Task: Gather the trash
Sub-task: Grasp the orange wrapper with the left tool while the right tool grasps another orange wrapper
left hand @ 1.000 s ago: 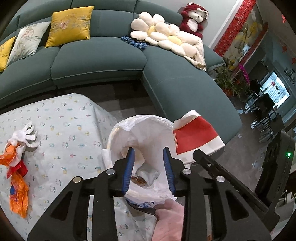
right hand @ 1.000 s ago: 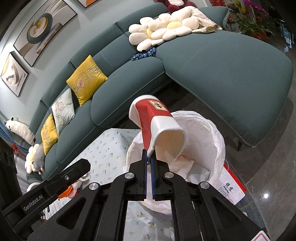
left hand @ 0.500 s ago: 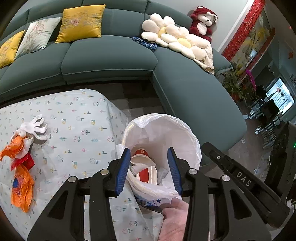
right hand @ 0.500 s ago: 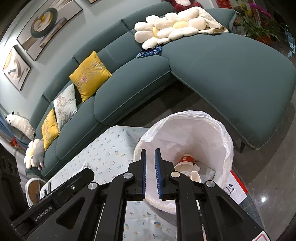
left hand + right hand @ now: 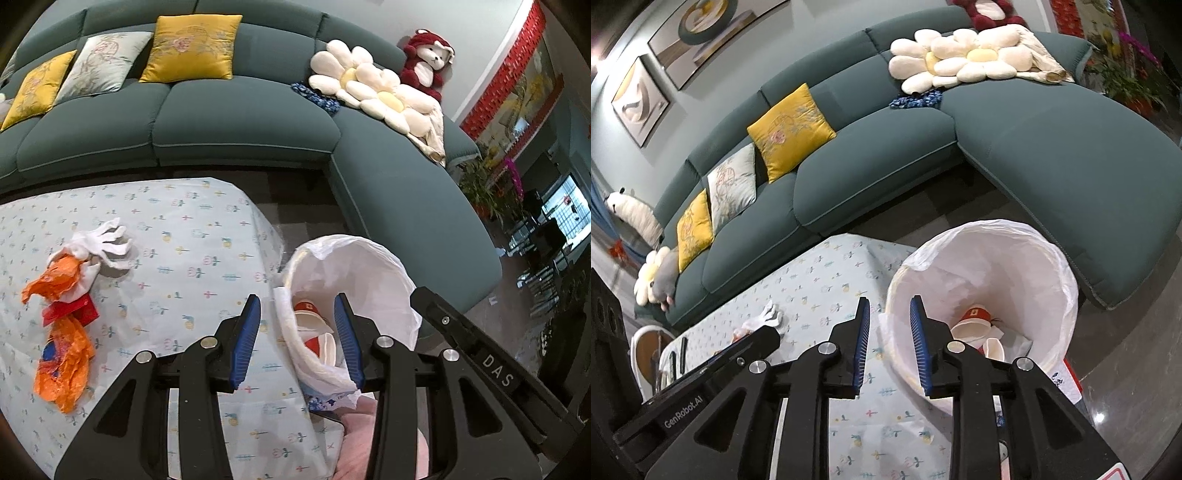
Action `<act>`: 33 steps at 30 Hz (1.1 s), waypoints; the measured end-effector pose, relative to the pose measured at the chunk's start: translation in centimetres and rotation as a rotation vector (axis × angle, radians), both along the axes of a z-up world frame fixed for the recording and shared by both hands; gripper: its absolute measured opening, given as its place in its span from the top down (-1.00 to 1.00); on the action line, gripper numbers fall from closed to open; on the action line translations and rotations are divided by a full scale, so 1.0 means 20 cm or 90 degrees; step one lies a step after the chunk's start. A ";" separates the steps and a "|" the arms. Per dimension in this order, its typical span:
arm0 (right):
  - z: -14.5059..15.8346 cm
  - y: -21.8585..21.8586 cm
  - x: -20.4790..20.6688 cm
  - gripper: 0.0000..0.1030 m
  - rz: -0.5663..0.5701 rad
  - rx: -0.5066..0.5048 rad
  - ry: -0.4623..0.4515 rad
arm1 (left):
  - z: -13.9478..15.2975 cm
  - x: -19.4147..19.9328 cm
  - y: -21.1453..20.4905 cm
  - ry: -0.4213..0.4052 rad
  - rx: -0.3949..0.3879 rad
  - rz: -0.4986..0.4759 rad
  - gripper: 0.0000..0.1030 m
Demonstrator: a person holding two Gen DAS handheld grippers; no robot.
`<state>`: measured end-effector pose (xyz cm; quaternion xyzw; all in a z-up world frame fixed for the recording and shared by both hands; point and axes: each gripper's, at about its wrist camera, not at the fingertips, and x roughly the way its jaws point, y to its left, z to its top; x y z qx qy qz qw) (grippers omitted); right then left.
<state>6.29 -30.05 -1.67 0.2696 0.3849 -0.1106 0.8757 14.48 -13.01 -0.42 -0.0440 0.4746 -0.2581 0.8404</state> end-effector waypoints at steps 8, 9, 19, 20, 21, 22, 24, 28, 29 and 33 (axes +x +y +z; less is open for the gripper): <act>0.02 0.17 0.05 0.41 0.038 -0.045 0.019 | -0.01 0.01 0.20 -0.005 0.011 0.041 0.23; 0.02 0.19 0.06 0.40 0.044 -0.050 0.023 | -0.02 0.02 0.23 -0.003 0.011 0.048 0.23; -0.07 0.45 0.11 0.31 0.101 -0.075 0.062 | -0.15 0.04 0.60 0.018 0.037 0.132 0.12; -0.08 0.49 0.12 0.30 0.108 -0.076 0.067 | -0.17 0.03 0.65 0.020 0.047 0.143 0.05; -0.09 0.51 0.13 0.30 0.114 -0.077 0.069 | -0.19 0.03 0.70 0.019 0.059 0.152 0.01; -0.10 0.55 0.14 0.29 0.122 -0.077 0.073 | -0.21 0.03 0.74 0.016 0.072 0.160 -0.04; -0.13 0.62 0.16 0.28 0.140 -0.078 0.080 | -0.24 0.02 0.82 0.017 0.090 0.173 -0.09; -0.17 0.76 0.18 0.18 0.170 -0.081 0.090 | -0.34 0.01 1.02 0.043 0.109 0.219 -0.35; -0.18 0.80 0.19 0.18 0.177 -0.082 0.093 | -0.35 0.01 1.06 0.047 0.113 0.230 -0.42; -0.22 0.93 0.23 0.13 0.207 -0.089 0.107 | -0.44 0.00 1.22 0.069 0.132 0.263 -0.44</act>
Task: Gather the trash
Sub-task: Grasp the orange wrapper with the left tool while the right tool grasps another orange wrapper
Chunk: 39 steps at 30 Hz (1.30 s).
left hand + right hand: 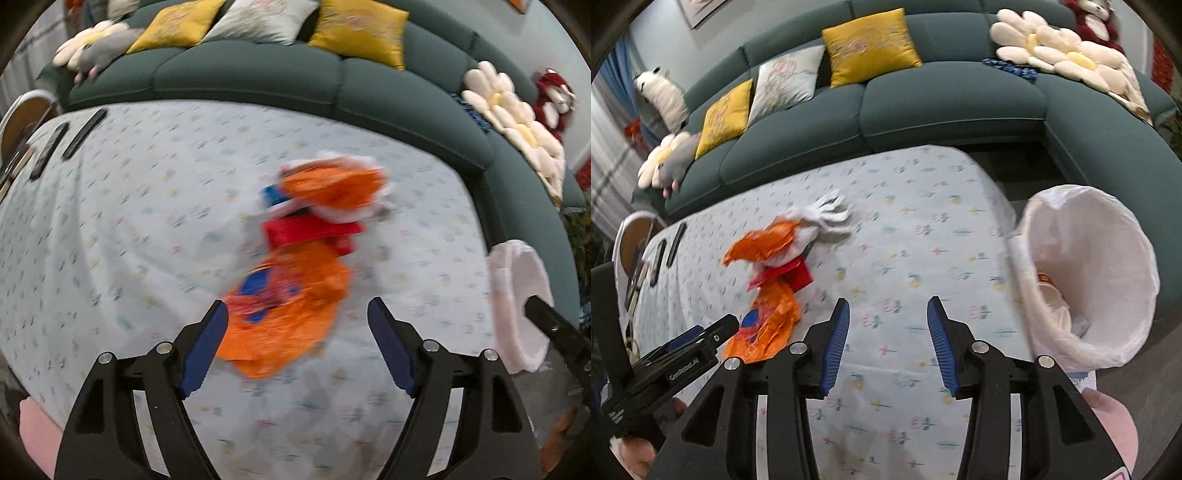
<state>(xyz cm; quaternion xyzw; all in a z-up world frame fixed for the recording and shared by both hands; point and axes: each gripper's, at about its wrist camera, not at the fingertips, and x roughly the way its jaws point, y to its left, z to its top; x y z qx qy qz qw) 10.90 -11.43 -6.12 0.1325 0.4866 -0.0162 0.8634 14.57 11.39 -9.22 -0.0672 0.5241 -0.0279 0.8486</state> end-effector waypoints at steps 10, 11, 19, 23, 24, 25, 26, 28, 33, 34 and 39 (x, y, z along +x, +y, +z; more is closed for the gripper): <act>-0.12 0.20 0.09 0.05 0.029 -0.001 0.040 | -0.22 0.06 0.20 0.065 0.014 0.011 -0.49; -0.12 0.21 0.09 0.05 0.032 -0.003 0.043 | -0.24 0.07 0.20 0.071 0.015 0.008 -0.49; -0.14 0.33 0.22 0.03 0.045 0.000 0.061 | -0.38 0.13 0.16 0.121 0.014 -0.036 -0.10; -0.11 0.36 0.32 0.03 0.035 0.022 0.058 | -0.37 0.16 0.13 0.122 0.008 -0.053 0.60; -0.10 0.37 0.35 0.03 0.031 0.029 0.057 | -0.38 0.16 0.12 0.134 0.000 -0.061 0.70; -0.09 0.38 0.38 0.03 0.026 0.041 0.057 | -0.38 0.17 0.11 0.137 -0.003 -0.059 0.72; -0.09 0.38 0.41 0.03 0.022 0.048 0.057 | -0.38 0.17 0.11 0.135 -0.003 -0.058 0.80; -0.08 0.40 0.47 0.03 0.013 0.061 0.058 | -0.38 0.16 0.11 0.133 -0.009 -0.057 0.84; -0.08 0.48 0.58 0.03 0.008 0.071 0.071 | -0.35 0.13 0.16 0.127 -0.032 -0.045 0.88; -0.08 0.50 0.60 0.03 0.011 0.069 0.076 | -0.34 0.12 0.17 0.126 -0.035 -0.043 0.88; -0.15 0.59 0.66 0.02 0.020 0.044 0.116 | -0.28 0.08 0.25 0.118 -0.052 -0.040 0.89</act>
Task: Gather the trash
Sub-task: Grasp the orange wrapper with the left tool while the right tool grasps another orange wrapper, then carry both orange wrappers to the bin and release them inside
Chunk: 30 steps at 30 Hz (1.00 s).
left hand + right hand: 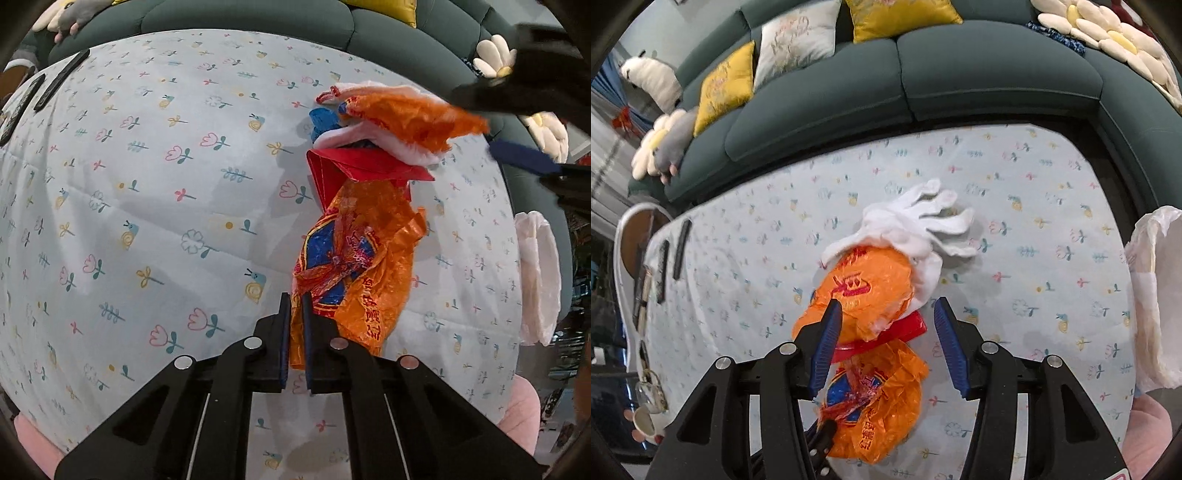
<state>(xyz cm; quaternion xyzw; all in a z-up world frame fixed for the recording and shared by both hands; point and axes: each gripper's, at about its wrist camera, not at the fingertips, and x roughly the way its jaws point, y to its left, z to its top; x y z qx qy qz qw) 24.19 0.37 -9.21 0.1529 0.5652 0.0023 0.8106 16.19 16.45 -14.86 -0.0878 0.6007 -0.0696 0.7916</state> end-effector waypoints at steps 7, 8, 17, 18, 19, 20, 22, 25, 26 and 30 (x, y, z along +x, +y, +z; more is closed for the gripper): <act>-0.14 0.02 -0.06 0.13 0.008 0.022 0.048 | 0.03 -0.06 0.05 0.000 0.002 -0.001 0.89; -0.15 0.02 -0.08 0.32 0.009 0.029 0.054 | 0.03 -0.06 0.04 0.002 -0.001 0.000 0.89; -0.13 -0.06 -0.20 0.87 0.018 0.043 0.048 | 0.10 -0.12 -0.04 -0.013 0.001 -0.014 0.89; -0.12 -0.08 -0.21 0.87 0.017 0.046 0.044 | 0.11 -0.12 -0.05 -0.015 0.001 -0.015 0.89; -0.10 -0.09 -0.23 0.88 0.018 0.042 0.035 | 0.12 -0.13 -0.05 -0.019 0.002 -0.019 0.89; -0.09 -0.10 -0.24 0.88 0.022 0.034 0.027 | 0.14 -0.14 -0.06 -0.022 0.004 -0.022 0.89; -0.05 -0.13 -0.28 0.89 0.027 0.018 0.011 | 0.16 -0.15 -0.07 -0.026 0.005 -0.026 0.89; 0.02 -0.18 -0.32 0.89 0.022 0.004 -0.019 | 0.19 -0.16 -0.12 -0.036 0.006 -0.032 0.90; 0.05 -0.20 -0.34 0.89 0.019 0.001 -0.027 | 0.20 -0.17 -0.13 -0.041 0.008 -0.035 0.90; 0.15 -0.28 -0.37 0.89 0.003 -0.002 -0.059 | 0.26 -0.18 -0.19 -0.055 0.013 -0.048 0.90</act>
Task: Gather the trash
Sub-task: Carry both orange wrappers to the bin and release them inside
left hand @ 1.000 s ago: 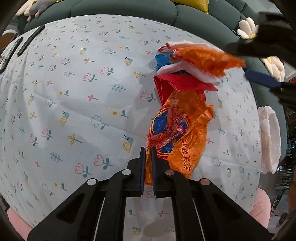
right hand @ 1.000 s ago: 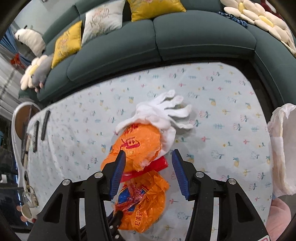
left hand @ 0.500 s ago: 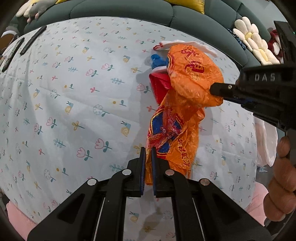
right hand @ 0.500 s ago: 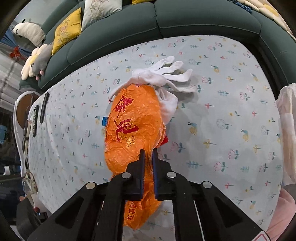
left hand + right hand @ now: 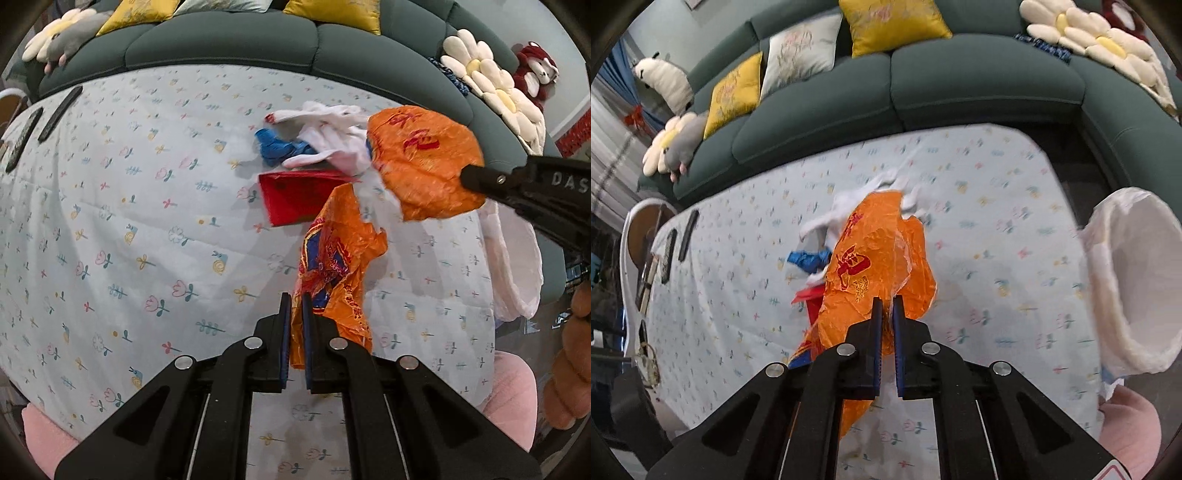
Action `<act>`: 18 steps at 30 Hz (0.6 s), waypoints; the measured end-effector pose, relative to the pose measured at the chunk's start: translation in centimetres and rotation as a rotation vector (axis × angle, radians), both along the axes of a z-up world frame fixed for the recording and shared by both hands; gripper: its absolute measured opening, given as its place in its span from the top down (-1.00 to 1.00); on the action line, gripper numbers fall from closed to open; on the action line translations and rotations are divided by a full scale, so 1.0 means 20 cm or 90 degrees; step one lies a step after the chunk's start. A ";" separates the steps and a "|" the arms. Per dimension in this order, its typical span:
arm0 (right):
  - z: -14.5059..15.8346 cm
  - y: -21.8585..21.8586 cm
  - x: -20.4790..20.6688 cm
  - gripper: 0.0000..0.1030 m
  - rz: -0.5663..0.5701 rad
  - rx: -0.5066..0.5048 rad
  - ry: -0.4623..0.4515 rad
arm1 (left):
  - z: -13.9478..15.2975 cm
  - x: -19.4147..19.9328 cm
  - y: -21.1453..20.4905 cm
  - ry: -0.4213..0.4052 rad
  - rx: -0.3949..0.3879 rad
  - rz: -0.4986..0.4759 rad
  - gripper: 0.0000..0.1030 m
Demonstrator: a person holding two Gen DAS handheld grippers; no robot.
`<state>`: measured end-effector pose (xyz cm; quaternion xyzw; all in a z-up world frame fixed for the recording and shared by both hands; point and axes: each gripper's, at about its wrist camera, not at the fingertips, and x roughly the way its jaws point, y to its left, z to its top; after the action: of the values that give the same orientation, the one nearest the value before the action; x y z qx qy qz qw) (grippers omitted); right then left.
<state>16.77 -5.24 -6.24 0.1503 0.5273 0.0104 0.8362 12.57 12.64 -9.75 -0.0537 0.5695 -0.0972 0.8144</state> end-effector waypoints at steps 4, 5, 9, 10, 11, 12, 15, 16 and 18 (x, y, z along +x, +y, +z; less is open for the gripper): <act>0.10 -0.09 -0.04 0.89 -0.015 -0.004 -0.033 | 0.06 -0.02 -0.08 -0.019 0.011 -0.018 0.90; 0.13 -0.11 -0.05 0.89 -0.019 -0.004 -0.040 | 0.09 -0.02 -0.11 -0.027 0.013 -0.025 0.90; 0.20 -0.23 -0.09 0.89 -0.040 -0.004 -0.063 | 0.17 -0.04 -0.20 -0.051 0.022 -0.047 0.90; 0.22 -0.27 -0.11 0.89 -0.048 -0.004 -0.069 | 0.19 -0.04 -0.22 -0.057 0.023 -0.053 0.90; 0.23 -0.31 -0.13 0.89 -0.055 -0.005 -0.073 | 0.22 -0.04 -0.26 -0.067 0.026 -0.061 0.90; 0.24 -0.34 -0.14 0.89 -0.061 -0.005 -0.076 | 0.24 -0.05 -0.29 -0.073 0.028 -0.067 0.90; 0.27 -0.48 -0.21 0.89 -0.089 -0.007 -0.088 | 0.31 -0.06 -0.39 -0.093 0.031 -0.087 0.90; 0.28 -0.51 -0.22 0.89 -0.096 -0.008 -0.090 | 0.32 -0.06 -0.42 -0.098 0.033 -0.092 0.90; 0.29 -0.60 -0.26 0.89 -0.112 -0.011 -0.095 | 0.36 -0.06 -0.51 -0.110 0.034 -0.108 0.90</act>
<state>11.50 -17.24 -0.43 0.1875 0.4484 -0.0563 0.8721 11.35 2.52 -2.51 0.0249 0.5021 -0.1544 0.8506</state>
